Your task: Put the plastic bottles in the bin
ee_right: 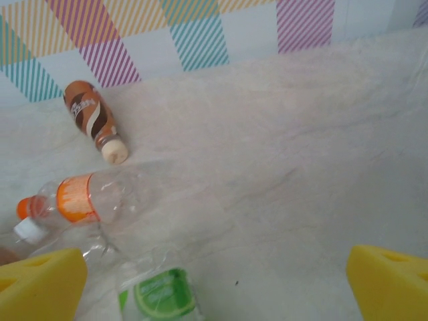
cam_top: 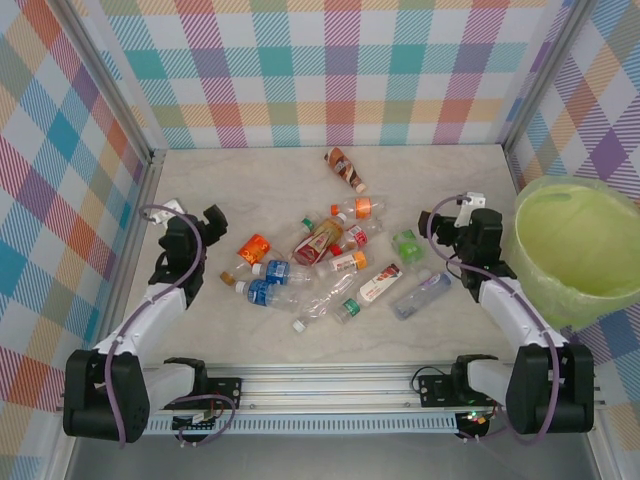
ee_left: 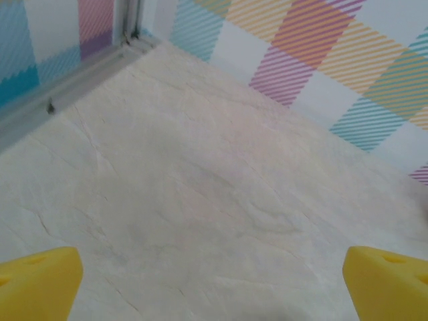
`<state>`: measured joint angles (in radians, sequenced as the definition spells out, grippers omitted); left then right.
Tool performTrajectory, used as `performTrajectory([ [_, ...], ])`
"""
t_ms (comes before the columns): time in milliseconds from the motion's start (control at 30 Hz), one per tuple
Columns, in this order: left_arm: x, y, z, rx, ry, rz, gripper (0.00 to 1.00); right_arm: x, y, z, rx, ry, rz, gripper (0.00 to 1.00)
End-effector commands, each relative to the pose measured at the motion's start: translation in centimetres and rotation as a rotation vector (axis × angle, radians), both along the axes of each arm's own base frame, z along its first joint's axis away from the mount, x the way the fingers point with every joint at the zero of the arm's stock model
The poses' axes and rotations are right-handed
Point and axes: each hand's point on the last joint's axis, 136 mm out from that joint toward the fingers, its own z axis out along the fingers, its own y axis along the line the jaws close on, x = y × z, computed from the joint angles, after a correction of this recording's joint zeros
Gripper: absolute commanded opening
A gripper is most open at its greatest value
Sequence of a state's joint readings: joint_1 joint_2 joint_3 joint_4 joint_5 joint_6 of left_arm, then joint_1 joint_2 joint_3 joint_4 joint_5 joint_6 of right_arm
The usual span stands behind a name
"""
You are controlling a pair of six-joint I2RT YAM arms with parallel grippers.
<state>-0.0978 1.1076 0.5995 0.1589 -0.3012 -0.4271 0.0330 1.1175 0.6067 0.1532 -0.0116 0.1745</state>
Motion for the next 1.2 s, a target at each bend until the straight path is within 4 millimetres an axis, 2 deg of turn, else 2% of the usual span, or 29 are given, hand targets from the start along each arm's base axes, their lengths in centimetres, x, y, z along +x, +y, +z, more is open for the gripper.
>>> performTrajectory([
  [0,-1.7,-3.0,-2.5,-0.248,0.144,-0.056,1.0,-3.3,0.3,-2.9,0.15,0.253,-0.072,1.0],
  [67,-2.3,-4.3,-3.1,-0.314,0.187,-0.101,1.0,-5.1,-0.6,-4.0,0.216,0.382,-0.201,1.0],
  [133,-3.1,-5.1,-3.5,-0.346,0.231,-0.131,1.0,-7.4,-0.3,-4.8,0.285,0.515,-0.258,1.0],
  [267,-4.7,-5.4,-3.9,-0.344,0.279,-0.156,1.0,-12.5,1.0,-7.0,0.333,0.717,-0.299,1.0],
  [367,-5.4,-5.4,-3.3,-0.318,0.26,-0.185,1.0,-15.5,1.0,-8.5,0.315,0.766,-0.355,1.0],
  [533,-5.9,-4.8,-2.2,-0.282,0.195,-0.179,1.0,-17.6,1.7,-10.6,0.347,0.785,-0.391,1.0],
  [667,-5.8,-4.6,-2.4,-0.281,0.19,-0.172,1.0,-17.5,2.8,-11.7,0.322,0.816,-0.37,1.0],
  [900,-5.5,-4.6,-3.2,-0.281,0.223,-0.164,1.0,-15.3,5.1,-13.3,0.287,0.843,-0.348,1.0],
  [1067,-5.6,-4.4,-3.3,-0.261,0.226,-0.158,1.0,-14.3,4.8,-14.5,0.215,0.855,-0.412,0.99],
  [1167,-5.7,-4.1,-3.1,-0.243,0.23,-0.158,1.0,-14.1,4.6,-15.6,0.208,0.86,-0.443,0.93],
])
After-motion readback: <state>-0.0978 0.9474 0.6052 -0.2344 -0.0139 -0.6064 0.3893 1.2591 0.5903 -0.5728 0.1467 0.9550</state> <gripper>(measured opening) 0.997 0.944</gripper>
